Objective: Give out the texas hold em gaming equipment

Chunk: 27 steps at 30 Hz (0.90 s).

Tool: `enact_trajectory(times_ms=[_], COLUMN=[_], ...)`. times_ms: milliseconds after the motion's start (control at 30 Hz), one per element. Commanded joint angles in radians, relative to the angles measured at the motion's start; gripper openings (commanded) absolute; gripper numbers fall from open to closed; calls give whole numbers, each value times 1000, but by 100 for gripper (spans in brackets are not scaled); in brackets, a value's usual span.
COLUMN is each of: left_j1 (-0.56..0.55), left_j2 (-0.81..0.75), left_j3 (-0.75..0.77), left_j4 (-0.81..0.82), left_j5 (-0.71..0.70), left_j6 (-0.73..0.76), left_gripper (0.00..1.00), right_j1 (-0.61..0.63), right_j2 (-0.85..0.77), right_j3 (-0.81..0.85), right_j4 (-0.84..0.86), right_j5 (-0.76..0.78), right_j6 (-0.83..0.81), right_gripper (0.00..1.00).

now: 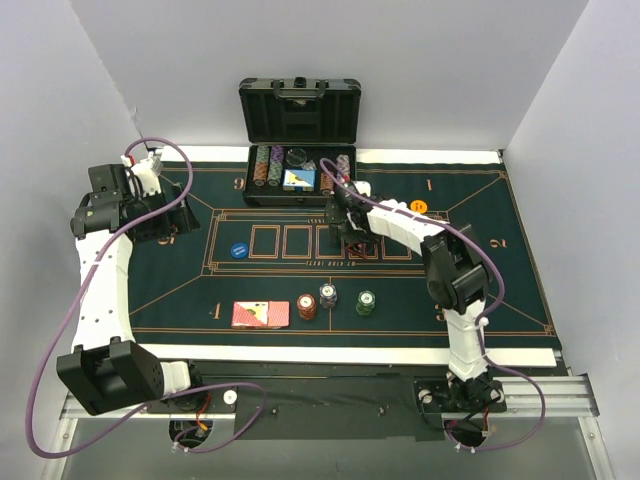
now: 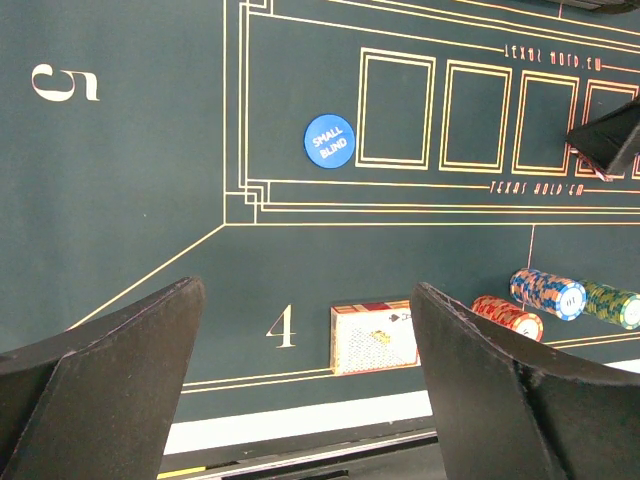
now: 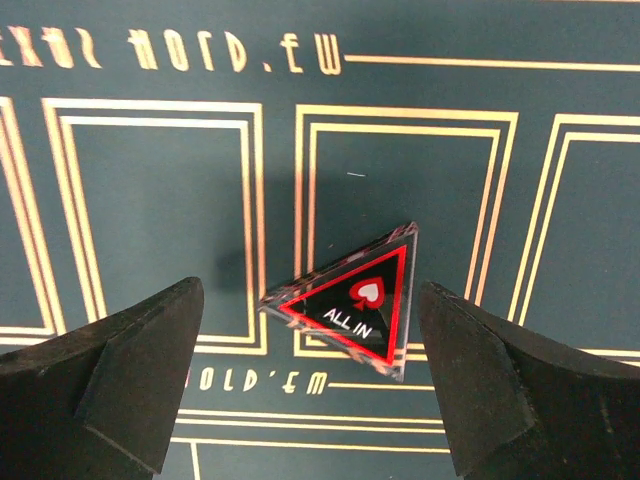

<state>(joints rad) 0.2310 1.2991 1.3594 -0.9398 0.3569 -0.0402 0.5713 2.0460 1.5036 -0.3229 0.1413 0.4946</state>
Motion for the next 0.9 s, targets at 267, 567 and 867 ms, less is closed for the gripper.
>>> enact_trajectory(times_ms=[267, 567, 867], left_j1=[8, 10, 8], left_j2=[-34, -44, -50], left_j3=[30, 37, 43], left_j4=[-1, -7, -8], left_j5=[5, -4, -7], left_j6=[19, 23, 34], left_gripper=[96, 96, 96], right_j1=[-14, -27, -117], right_j2=[-1, -105, -283], right_j3=[-62, -239, -514], right_j4=[-5, 30, 41], right_j5=[96, 139, 202], right_j6=[-19, 33, 111], right_gripper=[79, 57, 46])
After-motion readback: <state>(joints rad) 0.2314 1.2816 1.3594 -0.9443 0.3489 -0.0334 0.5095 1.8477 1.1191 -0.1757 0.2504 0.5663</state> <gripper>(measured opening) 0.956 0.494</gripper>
